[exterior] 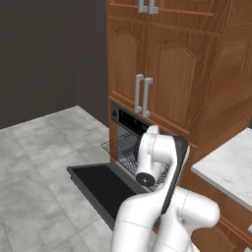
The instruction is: Place the fish on the top rack of the oven, and slide the tray back inside. Close the oven door.
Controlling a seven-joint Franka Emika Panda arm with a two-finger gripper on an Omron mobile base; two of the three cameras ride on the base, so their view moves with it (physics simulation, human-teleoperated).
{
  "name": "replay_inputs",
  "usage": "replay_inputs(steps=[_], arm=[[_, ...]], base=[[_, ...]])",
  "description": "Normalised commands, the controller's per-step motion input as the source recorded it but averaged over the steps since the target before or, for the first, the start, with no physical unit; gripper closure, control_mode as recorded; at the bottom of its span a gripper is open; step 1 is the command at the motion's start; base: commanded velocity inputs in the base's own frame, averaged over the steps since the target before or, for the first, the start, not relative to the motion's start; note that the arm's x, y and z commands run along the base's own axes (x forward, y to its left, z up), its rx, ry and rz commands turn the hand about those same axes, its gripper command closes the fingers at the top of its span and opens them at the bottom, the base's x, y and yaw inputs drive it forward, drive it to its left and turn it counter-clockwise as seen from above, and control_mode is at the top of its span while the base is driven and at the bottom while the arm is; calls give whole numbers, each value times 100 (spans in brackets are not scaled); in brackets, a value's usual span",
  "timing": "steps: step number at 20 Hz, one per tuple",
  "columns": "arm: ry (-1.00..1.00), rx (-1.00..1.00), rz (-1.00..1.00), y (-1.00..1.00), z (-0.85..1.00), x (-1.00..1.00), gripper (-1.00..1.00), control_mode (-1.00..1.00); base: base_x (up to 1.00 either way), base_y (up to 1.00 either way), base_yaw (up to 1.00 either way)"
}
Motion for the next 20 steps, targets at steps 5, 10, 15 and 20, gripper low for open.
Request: replay_inputs(steps=[5, 10, 15, 20], arm=[[67, -50, -2, 58, -1, -6, -100, -100], [75, -57, -1, 74, -2, 0, -100, -100], [79, -61, 0, 79, 0, 0, -100, -100], [82, -64, -1, 80, -1, 0, -100, -100]], base=[[0, 0, 0], [0, 0, 0], [0, 0, 0], [0, 0, 0]])
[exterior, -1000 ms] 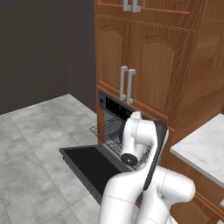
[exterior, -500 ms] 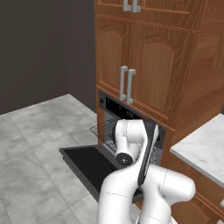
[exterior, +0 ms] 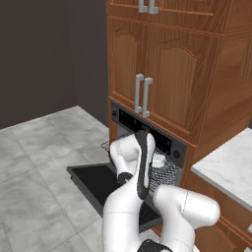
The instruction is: Place the fish on the top rack of the oven, and slide the tray back inside. Close the oven door.
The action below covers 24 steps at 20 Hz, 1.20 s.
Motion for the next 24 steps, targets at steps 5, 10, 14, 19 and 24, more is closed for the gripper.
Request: replay_inputs(steps=[5, 10, 14, 19, 24], arm=[[67, -57, 0, 72, -18, 0, -100, -100], [22, -30, -1, 53, -18, -5, -100, -100], [19, -20, -5, 45, -11, -13, -100, -100], [44, -31, -10, 34, 0, -2, -100, -100], [54, -35, -14, 36, -1, 1, -100, -100]], base=[[0, 0, 0], [0, 0, 0], [0, 0, 0], [0, 0, 0], [0, 0, 0]])
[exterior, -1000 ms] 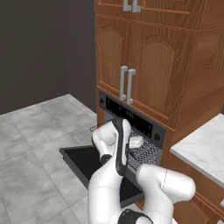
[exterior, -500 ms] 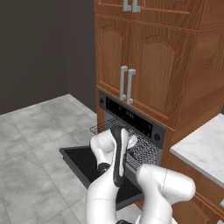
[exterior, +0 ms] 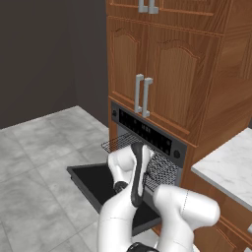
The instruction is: Place the fish on the top rack of the oven, and slide the tray back inside. Close the oven door.
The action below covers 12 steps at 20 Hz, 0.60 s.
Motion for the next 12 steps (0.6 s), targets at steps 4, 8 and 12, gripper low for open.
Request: replay_inputs(steps=[4, 8, 12], arm=[[53, -35, -15, 48, -19, 22, -100, -100], [13, -19, -7, 46, -45, 3, -100, -100], [0, 0, -5, 62, -51, 0, -100, -100]], base=[[0, 0, 0], [0, 0, 0], [0, 0, 0]])
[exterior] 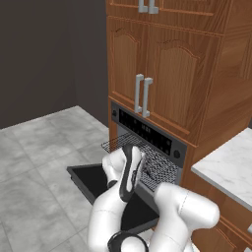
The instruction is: Place the fish on the top rack of the oven, and slide the tray back inside. Close the oven door.
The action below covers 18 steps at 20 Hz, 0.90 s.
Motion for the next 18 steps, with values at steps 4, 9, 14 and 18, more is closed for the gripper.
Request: replay_inputs(steps=[4, 9, 14, 18], arm=[[-3, 0, -6, 57, -48, 0, -100, -100], [-9, 3, -5, 26, -22, 0, -100, -100], [-2, 3, -5, 12, -1, 1, -100, -100], [0, 0, -6, 15, -19, 10, -100, -100]], base=[[0, 0, 0], [0, 0, 0], [0, 0, 0], [0, 0, 0]])
